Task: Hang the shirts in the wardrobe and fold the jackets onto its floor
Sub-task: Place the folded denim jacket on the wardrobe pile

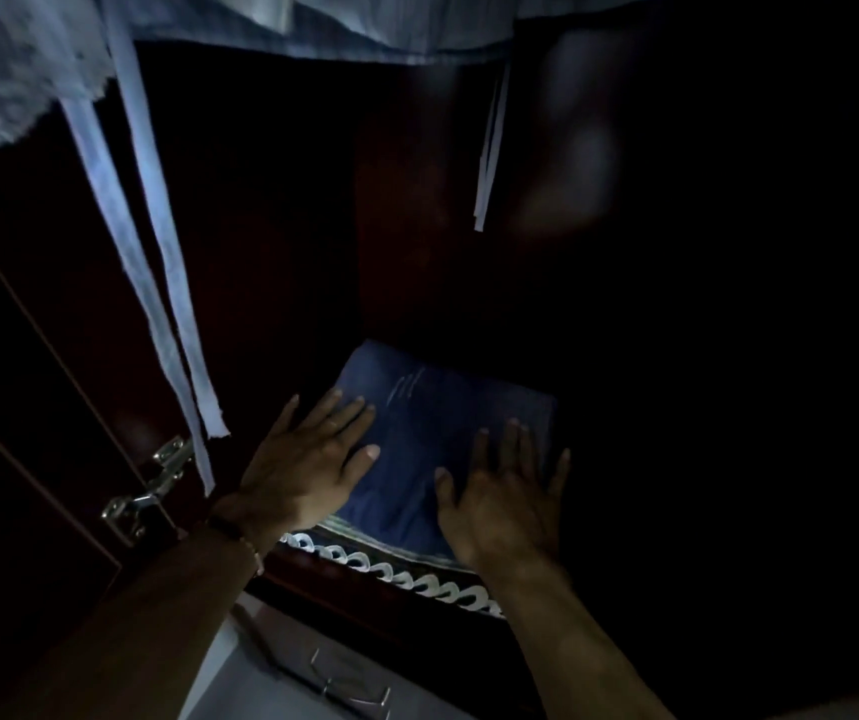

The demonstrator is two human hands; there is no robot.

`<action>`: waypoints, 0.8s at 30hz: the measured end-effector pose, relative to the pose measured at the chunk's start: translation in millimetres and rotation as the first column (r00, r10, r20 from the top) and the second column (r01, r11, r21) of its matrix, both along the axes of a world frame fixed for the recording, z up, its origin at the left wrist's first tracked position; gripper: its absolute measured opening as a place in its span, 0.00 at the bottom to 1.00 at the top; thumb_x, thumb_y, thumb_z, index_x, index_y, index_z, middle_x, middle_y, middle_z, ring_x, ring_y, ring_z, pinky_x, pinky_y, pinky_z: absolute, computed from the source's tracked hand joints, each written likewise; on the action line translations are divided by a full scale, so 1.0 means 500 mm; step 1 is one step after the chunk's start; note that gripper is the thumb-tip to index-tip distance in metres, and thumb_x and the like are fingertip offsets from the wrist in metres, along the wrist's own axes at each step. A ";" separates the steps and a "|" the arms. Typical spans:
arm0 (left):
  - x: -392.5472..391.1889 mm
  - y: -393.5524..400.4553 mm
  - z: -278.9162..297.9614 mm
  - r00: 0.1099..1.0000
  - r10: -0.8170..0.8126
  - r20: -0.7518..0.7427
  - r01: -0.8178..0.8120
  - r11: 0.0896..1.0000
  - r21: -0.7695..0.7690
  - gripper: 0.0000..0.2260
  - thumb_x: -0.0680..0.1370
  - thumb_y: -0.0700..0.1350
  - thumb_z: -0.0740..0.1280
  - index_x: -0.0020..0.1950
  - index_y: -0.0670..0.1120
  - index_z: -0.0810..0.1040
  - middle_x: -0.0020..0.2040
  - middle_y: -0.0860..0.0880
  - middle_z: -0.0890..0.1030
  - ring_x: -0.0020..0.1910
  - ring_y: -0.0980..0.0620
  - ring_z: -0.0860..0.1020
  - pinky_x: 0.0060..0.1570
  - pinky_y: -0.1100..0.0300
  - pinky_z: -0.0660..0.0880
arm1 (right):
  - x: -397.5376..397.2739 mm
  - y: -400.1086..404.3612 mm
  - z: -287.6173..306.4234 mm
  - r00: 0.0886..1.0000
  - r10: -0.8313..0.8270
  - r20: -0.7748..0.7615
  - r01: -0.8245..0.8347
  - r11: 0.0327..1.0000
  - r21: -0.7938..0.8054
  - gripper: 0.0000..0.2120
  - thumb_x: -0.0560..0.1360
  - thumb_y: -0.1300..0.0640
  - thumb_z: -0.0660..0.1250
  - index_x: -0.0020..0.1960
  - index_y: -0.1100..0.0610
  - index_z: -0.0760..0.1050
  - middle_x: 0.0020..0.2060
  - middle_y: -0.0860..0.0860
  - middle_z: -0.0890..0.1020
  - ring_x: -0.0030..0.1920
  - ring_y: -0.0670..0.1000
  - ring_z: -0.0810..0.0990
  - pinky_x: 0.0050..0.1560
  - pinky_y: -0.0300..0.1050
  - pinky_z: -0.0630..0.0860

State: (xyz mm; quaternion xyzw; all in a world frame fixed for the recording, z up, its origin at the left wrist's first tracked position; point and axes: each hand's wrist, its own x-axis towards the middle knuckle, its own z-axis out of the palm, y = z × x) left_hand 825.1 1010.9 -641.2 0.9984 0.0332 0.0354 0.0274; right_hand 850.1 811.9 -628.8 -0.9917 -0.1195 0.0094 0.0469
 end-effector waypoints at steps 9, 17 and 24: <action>-0.155 0.010 0.018 0.980 0.113 -0.165 -0.128 0.989 -0.080 0.43 0.69 0.69 0.33 0.81 0.50 0.44 0.80 0.54 0.41 0.78 0.56 0.39 0.77 0.52 0.44 | -0.087 -0.019 0.037 0.996 0.083 0.008 -0.083 0.996 -0.026 0.38 0.75 0.39 0.40 0.76 0.59 0.63 0.75 0.64 0.62 0.77 0.61 0.59 0.71 0.63 0.40; -0.460 -0.080 0.168 0.951 0.172 -0.257 -0.207 0.971 -0.118 0.50 0.67 0.74 0.26 0.81 0.47 0.49 0.80 0.52 0.46 0.78 0.54 0.42 0.74 0.58 0.40 | -0.335 -0.085 0.196 0.931 0.364 -0.020 -0.364 0.931 -0.026 0.29 0.73 0.41 0.56 0.60 0.59 0.82 0.63 0.62 0.78 0.67 0.62 0.75 0.67 0.68 0.56; -0.674 -0.187 0.298 0.903 0.374 -0.211 -0.391 0.919 -0.042 0.32 0.82 0.61 0.41 0.65 0.47 0.79 0.64 0.48 0.80 0.64 0.48 0.78 0.56 0.51 0.75 | -0.488 -0.109 0.408 0.818 0.575 -0.026 -0.575 0.818 0.023 0.30 0.74 0.40 0.52 0.68 0.55 0.74 0.68 0.60 0.74 0.72 0.60 0.70 0.73 0.64 0.52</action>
